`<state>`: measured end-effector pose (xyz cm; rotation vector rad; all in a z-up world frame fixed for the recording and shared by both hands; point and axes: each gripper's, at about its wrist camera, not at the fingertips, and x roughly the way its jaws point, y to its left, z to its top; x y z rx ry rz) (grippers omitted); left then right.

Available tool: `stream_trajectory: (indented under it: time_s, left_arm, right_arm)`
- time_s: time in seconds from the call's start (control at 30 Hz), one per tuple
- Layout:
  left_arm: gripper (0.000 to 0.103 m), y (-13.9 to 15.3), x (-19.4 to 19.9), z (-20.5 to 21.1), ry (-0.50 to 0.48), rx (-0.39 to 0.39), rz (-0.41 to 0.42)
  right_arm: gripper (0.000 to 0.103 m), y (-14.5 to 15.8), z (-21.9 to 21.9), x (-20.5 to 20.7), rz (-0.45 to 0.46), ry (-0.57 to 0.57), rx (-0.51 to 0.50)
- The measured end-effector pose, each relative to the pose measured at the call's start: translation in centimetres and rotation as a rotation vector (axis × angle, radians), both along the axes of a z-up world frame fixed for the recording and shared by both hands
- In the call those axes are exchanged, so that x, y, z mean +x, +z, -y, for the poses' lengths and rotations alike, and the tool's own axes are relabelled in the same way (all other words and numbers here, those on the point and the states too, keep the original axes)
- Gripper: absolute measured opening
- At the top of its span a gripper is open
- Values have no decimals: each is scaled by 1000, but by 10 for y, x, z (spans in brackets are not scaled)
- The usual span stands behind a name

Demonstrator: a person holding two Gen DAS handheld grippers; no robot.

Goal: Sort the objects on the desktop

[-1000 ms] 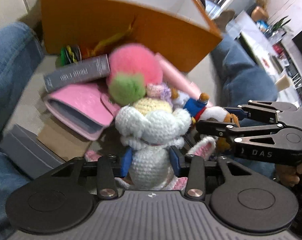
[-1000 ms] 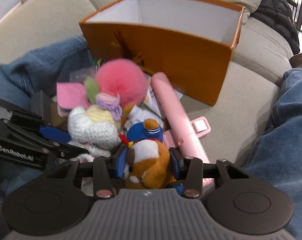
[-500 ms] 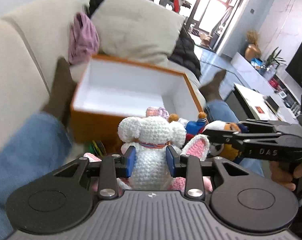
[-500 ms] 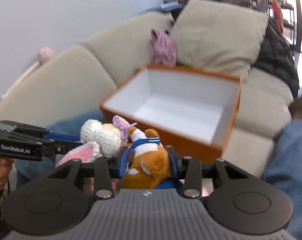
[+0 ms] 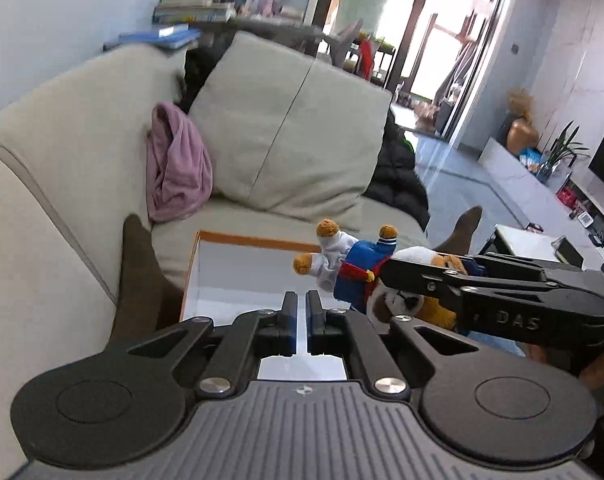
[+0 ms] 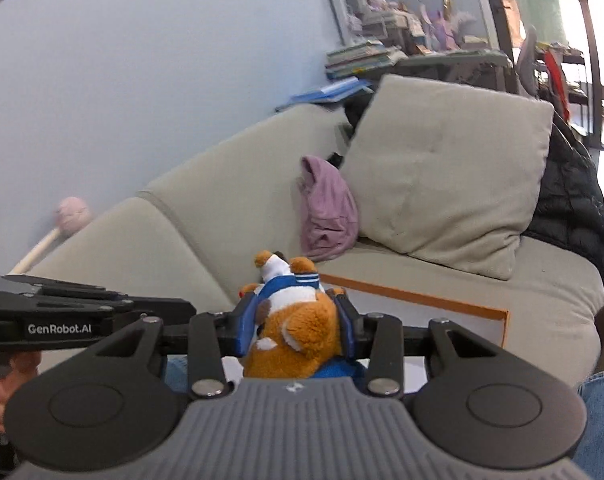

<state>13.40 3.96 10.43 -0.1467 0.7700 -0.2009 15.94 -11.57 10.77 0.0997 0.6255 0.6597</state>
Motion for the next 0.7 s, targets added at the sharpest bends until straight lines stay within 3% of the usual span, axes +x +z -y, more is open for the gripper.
stream_trajectory:
  time_s: [0.23,0.3,0.43,0.57,0.7]
  left_arm:
    - [6,-29,-17,-9,-45,46,-78]
    - [17,-36,-27,-11,-49,59,-103]
    - [28,-40,-51,-16,-63,46,-138]
    - [61,-48,-76,-17,-102,17,-170]
    - [61,-68,-88,-1,-149,17,-245]
  right_arm:
    - [44,-36,6,10,-82,-3,-13]
    - [44,-42,11,7,-100,-5,-7]
    - [44,-49,19,5,-130,-49,-18]
    - [44,-44,36,-5,-116,-71,24]
    - [44,-40,42,-12,-100,-81,33]
